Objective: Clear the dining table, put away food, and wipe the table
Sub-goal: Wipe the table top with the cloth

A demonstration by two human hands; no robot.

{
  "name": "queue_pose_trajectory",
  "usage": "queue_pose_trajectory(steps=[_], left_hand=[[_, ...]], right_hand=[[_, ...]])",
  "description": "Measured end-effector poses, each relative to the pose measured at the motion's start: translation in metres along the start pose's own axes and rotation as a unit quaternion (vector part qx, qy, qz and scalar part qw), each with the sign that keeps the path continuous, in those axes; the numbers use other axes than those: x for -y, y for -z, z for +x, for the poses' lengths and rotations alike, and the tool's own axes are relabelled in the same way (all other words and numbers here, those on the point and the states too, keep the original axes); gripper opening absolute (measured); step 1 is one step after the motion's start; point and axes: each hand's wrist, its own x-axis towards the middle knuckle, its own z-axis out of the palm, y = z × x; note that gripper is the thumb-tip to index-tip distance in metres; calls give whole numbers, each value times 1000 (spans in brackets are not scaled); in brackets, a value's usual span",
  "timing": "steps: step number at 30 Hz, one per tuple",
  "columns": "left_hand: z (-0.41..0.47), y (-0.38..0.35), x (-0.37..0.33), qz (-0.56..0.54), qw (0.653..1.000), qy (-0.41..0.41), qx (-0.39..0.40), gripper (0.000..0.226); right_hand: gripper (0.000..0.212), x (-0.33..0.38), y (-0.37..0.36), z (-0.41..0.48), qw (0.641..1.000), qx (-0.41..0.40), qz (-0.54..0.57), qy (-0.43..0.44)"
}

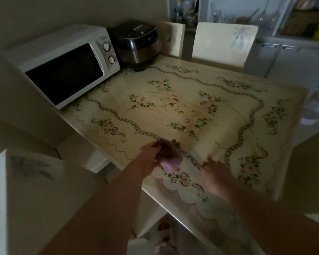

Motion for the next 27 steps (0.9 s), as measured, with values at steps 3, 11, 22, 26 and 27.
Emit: queue_pose_trajectory(steps=[3,11,22,26,27], left_hand=[[13,27,7,302,944,3,-134,55],[29,-11,57,754,611,-238,36,63],[114,66,-4,708,698,-104,-21,64],[153,86,-23,681,719,-121,-66,67],[161,89,-28,682,716,-128,-78,69]], right_hand=[[44,1,-5,5,1000,-9,8,2],[42,18,0,34,998,-53,34,7],[47,49,39,122,998,-48,15,28],[55,81,50,169,997,-49,8,61],[57,88,52,177,996,-51,11,67]])
